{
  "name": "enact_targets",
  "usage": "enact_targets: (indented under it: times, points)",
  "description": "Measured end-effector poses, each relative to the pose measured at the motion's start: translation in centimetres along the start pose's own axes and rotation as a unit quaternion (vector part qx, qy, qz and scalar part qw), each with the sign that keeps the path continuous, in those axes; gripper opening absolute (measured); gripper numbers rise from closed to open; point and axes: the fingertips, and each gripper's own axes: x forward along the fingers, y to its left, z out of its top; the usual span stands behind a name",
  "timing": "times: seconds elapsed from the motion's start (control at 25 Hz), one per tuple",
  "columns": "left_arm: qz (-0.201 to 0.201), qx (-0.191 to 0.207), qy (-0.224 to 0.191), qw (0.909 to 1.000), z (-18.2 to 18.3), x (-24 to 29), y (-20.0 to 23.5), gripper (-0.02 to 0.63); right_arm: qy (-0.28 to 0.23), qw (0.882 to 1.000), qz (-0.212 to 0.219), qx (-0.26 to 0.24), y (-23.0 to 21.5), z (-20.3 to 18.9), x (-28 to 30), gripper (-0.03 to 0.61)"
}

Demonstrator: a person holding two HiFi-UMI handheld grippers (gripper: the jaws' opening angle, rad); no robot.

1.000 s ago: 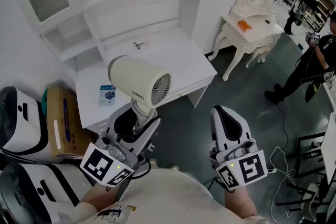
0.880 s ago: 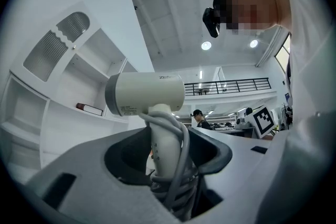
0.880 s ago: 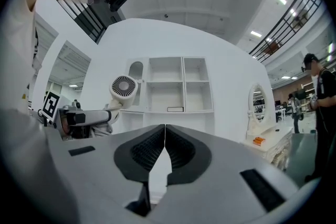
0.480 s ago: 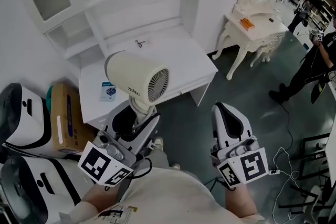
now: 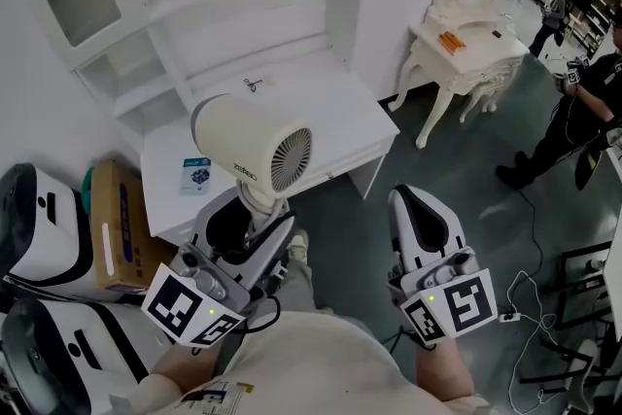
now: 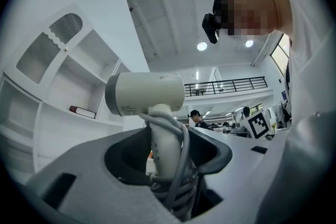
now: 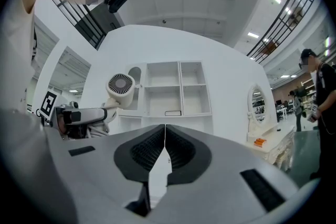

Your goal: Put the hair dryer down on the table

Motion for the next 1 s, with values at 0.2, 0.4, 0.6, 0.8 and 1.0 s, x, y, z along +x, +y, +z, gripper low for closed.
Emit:
enact_targets:
  times: [0.2,0.4,0.6,0.8,1.0]
  points:
    - [-0.005,-0.001,-0.006,1.0,-0.3,1.0,1.8,0.216,0.005,1.0,-0.008,-0.006,-1.2,-0.1,1.8,0.021]
    - [-0.007,-0.001,-0.009,0.9999,-1.3,2.6,4.1,0.218,0.013,1.0,-0.006,-0.016,-2.2,-0.8,4.4,0.021]
    - [0.0,-0.013,-0.01,0.9999,-2.0,5.6,8.3,0.218,0.018,1.0,-0.006,-0.021,-4.4,-1.3,9.1,0.021]
    - [0.002,-0.012,-0.008,0.9999,-2.9,7.9,12.7,0.218,0.022,1.0,0.006,-0.017,-5.6,-2.1,14.2,0.021]
    - [-0.008,-0.017,-0.009,0.9998,-3.6,11.4,17.9,0.218,0.02,1.0,0.017,-0.015,-6.8,-2.4,20.6,0.021]
